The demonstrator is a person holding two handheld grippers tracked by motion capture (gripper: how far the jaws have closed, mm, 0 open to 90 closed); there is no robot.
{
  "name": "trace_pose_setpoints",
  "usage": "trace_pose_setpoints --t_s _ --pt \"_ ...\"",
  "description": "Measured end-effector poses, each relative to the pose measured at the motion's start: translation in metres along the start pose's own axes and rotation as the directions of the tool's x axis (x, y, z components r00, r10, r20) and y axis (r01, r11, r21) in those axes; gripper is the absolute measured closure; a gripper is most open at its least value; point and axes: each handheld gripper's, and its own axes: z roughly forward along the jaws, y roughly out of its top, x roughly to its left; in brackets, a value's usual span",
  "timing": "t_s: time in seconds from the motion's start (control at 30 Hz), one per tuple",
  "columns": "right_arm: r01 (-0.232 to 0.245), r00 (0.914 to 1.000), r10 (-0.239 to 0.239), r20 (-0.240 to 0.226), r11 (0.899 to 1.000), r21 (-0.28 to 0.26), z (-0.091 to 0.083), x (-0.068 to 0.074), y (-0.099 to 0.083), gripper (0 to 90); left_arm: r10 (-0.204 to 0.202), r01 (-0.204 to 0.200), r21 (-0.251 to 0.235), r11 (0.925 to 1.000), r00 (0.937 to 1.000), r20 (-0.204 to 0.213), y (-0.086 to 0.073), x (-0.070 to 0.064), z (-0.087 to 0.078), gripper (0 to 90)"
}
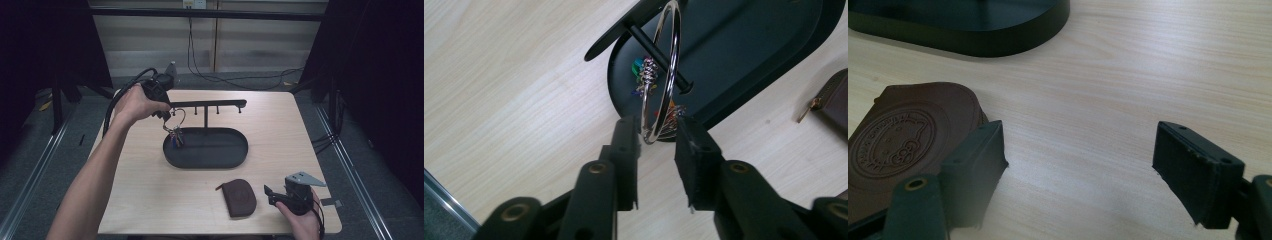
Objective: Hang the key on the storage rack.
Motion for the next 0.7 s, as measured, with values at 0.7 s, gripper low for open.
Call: trace_pose_setpoints --t_s 0.7 --pt "0.001 1.0 -0.001 0.002 1.0 0.005 0.002 0.001 0.001 21.1 -0.014 0.022 -0.091 0.9956 0.9964 0.084 -0.037 -0.004 -0.017 43.5"
